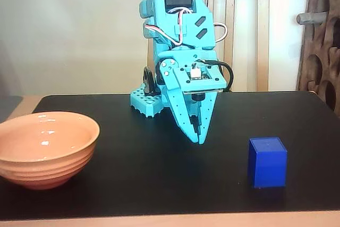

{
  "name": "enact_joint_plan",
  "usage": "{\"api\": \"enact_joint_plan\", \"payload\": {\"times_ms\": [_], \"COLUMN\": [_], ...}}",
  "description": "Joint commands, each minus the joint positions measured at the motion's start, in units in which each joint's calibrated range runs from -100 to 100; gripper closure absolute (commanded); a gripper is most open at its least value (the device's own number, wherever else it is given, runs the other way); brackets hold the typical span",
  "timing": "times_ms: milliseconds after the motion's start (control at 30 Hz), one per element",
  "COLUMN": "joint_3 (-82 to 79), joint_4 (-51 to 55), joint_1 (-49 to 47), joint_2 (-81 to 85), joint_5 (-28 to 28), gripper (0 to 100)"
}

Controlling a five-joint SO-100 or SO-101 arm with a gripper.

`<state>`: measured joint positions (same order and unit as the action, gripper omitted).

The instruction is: Place the blue cube in the orange bowl.

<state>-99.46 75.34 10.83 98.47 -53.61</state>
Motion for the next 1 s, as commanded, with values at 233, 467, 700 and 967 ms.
{"api": "enact_joint_plan", "payload": {"times_ms": [233, 467, 700, 967], "joint_3": [-0.54, -0.54, -0.54, -0.54], "joint_4": [0.36, 0.36, 0.36, 0.36], "joint_1": [1.21, 1.21, 1.31, 4.12], "joint_2": [1.19, 1.19, 1.19, 1.19], "joint_5": [-0.04, 0.43, 0.11, 0.43], "gripper": [99, 89, 75, 64]}}
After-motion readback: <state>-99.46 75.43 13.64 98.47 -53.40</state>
